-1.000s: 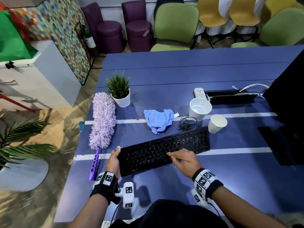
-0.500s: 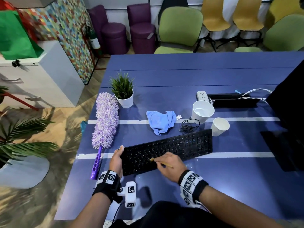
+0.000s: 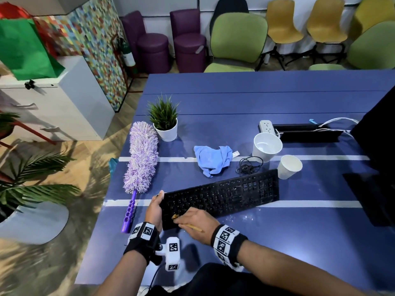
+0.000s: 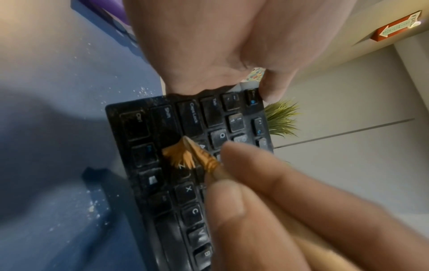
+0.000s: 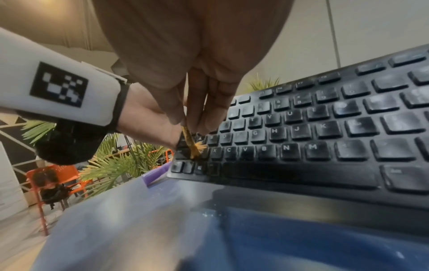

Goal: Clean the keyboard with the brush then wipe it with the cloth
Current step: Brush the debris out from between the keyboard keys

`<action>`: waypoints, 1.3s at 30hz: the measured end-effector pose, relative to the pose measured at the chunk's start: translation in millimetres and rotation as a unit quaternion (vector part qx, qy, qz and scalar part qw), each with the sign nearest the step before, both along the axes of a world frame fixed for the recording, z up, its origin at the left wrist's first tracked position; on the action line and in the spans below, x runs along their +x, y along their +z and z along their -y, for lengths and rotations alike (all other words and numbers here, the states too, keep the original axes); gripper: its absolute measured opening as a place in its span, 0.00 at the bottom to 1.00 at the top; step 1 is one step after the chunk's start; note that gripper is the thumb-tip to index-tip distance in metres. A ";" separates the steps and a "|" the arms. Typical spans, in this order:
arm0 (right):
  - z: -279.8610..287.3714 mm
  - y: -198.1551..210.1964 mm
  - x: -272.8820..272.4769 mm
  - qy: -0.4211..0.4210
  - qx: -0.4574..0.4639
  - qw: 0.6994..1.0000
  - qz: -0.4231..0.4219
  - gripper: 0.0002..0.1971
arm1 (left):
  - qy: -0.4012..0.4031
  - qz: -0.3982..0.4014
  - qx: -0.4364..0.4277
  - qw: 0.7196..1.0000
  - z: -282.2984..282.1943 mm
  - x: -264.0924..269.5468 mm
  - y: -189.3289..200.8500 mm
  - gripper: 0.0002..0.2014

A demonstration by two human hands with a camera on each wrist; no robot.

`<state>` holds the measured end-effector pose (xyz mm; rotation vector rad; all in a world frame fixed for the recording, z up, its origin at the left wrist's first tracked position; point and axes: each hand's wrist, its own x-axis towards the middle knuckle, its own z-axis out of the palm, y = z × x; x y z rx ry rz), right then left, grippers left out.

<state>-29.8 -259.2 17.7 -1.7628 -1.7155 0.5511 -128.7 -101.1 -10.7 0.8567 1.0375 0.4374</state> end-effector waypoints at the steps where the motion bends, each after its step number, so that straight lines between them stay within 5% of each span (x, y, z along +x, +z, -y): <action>1: 1.2 -1.0 0.5 0.007 0.000 1.000 0.004 0.13 | -0.001 0.000 0.003 1.000 0.0 -1.3 -0.9 0.20; 5: 5.6 -2.5 -3.9 0.044 -0.022 0.998 0.031 0.17 | 0.001 -0.011 -0.011 1.000 -1.8 -6.0 -7.3 0.37; 18: 4.9 -1.7 -8.8 0.052 -0.029 0.996 0.071 0.15 | -0.005 0.000 -0.024 1.000 -7.3 -8.6 -19.2 0.47; 27: 95.5 -6.3 78.9 -0.231 -0.047 0.970 0.063 0.12 | 0.011 -0.006 0.002 1.000 -1.1 -3.0 -8.2 0.11; 32: 122.3 -4.8 100.7 -0.350 -0.063 0.934 0.043 0.13 | 0.016 -0.004 0.008 1.000 -1.0 -6.2 -17.6 0.20; 37: 103.5 -15.3 66.2 -0.190 -0.088 0.977 0.028 0.14 | 0.002 -0.005 0.006 1.000 -2.7 -7.5 -14.3 0.31; 39: 100.9 -16.8 67.9 -0.217 -0.072 0.973 0.028 0.13 | 0.001 -0.003 0.012 1.000 -3.8 -7.7 -12.0 0.32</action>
